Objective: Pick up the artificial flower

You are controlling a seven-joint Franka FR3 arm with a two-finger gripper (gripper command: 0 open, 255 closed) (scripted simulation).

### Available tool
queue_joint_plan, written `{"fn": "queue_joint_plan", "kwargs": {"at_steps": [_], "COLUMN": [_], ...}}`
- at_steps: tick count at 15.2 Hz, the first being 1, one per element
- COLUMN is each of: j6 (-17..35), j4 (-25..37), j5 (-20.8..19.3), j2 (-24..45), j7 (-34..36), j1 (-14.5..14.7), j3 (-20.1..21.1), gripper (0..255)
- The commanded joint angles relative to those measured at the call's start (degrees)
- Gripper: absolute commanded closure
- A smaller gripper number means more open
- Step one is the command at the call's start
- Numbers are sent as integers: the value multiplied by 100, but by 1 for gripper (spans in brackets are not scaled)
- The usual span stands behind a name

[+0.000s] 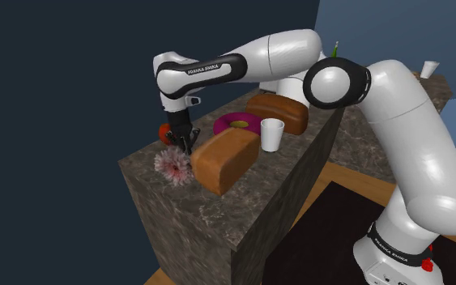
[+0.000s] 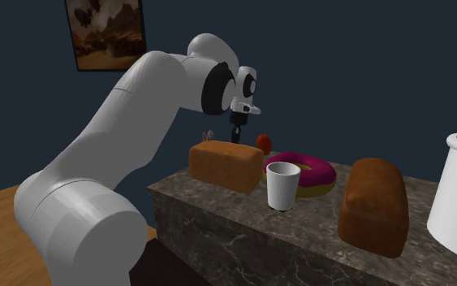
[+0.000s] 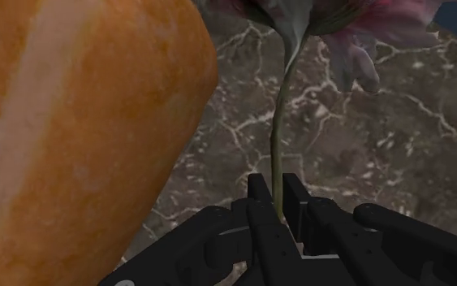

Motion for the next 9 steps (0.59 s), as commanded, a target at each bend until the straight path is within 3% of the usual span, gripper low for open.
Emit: {"fn": "queue_joint_plan", "kwargs": {"at_steps": [1,9], "j6": [-176,-653], "j4": [199,689], "j5": [0,6], "j2": [21,24], "j7": [2,16], "j1": [24,84], "j3": [1,10], "gripper": [255,255]}}
